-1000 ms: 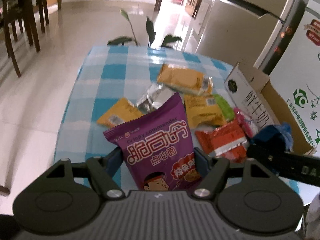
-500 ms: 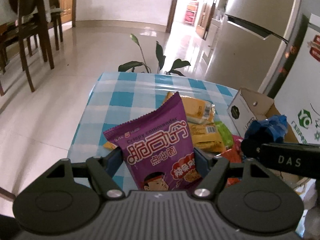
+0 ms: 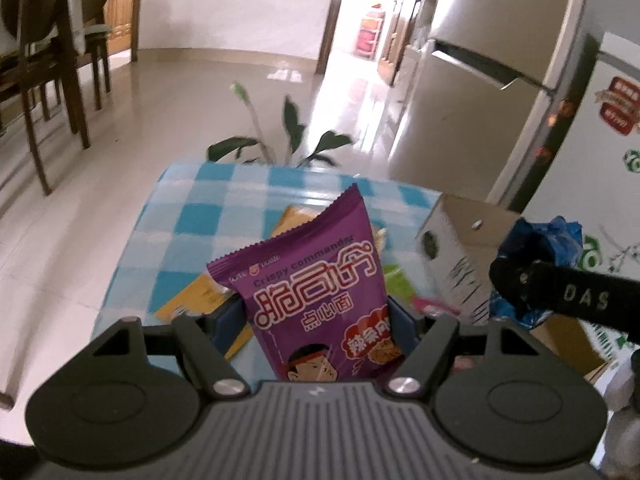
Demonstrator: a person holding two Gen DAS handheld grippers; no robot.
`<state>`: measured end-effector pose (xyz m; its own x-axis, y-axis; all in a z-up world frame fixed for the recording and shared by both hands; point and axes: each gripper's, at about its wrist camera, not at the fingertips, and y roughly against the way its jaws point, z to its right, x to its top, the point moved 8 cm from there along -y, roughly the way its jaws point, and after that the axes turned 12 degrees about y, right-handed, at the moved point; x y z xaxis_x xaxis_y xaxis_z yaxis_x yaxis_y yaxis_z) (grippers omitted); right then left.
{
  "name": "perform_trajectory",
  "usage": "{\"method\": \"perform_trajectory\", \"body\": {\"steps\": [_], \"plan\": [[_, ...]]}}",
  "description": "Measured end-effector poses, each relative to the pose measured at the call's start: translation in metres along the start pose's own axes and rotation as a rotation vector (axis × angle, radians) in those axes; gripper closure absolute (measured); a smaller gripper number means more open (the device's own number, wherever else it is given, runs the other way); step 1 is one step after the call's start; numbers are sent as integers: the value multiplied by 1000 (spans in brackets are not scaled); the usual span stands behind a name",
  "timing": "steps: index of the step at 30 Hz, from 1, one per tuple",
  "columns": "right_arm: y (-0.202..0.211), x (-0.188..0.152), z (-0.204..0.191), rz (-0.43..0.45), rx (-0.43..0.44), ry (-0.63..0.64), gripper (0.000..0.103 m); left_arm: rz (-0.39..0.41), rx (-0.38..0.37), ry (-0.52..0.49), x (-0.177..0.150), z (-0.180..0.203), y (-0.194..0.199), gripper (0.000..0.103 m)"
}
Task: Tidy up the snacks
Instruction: 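Lower both held bags into the cardboard box and open both grippers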
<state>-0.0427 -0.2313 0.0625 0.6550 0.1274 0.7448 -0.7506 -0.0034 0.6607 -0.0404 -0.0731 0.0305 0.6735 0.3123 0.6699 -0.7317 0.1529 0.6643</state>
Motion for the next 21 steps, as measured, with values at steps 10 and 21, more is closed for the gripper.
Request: {"method": "perform_trajectory", "body": {"steps": [10,21], "plan": [[17,6,100,50,-106,-244,33,-25,-187,-25,9,87,-15,29],[25,-8,143,47,-196,-389,32,-119,-304,7,-13,150,-44,29]]}}
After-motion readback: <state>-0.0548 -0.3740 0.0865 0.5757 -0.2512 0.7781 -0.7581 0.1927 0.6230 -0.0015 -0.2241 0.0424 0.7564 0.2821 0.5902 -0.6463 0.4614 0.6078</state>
